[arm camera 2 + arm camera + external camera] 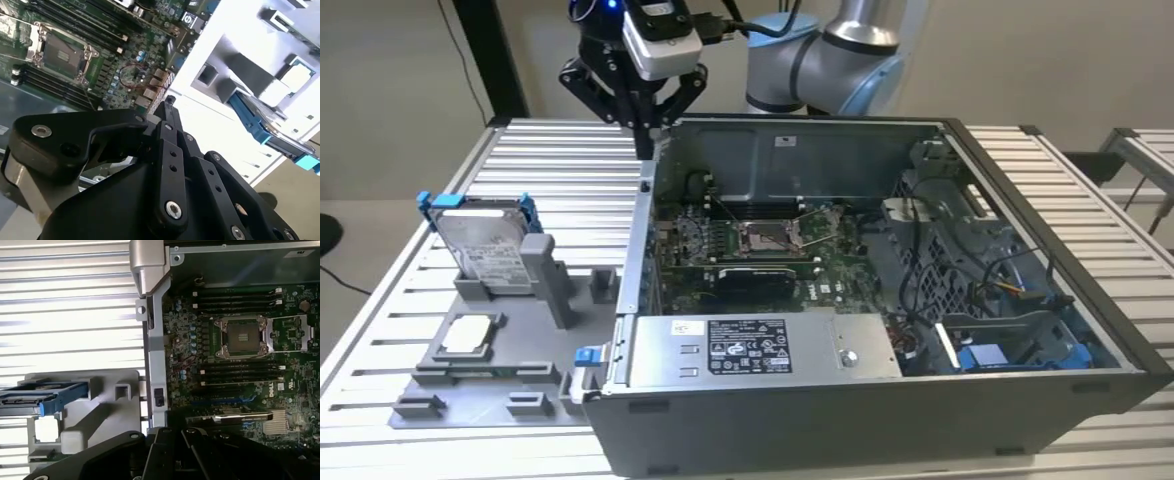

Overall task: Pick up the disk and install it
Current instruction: 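Reach for the disk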

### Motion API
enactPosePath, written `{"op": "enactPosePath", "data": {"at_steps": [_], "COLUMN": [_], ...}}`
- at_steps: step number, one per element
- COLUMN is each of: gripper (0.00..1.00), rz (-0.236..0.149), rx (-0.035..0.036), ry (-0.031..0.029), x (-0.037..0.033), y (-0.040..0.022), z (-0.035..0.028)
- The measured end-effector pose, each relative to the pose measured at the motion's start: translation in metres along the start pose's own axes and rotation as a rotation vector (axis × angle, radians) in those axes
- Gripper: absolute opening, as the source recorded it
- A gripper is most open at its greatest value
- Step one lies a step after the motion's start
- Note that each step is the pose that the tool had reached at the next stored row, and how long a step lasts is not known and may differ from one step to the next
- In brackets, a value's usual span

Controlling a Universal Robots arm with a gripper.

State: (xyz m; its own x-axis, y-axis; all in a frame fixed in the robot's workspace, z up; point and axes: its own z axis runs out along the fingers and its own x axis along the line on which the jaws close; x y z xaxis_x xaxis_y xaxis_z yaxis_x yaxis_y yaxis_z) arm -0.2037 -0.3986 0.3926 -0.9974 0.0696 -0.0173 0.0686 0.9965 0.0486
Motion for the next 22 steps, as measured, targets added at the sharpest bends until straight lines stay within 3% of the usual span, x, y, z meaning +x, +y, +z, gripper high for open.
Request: {"op": "enactPosePath", "data": {"at_steps": [22], "gripper": [0.0], "rz": [-0.004], "rx": [-0.0001], "ry": [0.0005], "x": [0.0654], "y": [-0.0045], "z": [-0.0012]}}
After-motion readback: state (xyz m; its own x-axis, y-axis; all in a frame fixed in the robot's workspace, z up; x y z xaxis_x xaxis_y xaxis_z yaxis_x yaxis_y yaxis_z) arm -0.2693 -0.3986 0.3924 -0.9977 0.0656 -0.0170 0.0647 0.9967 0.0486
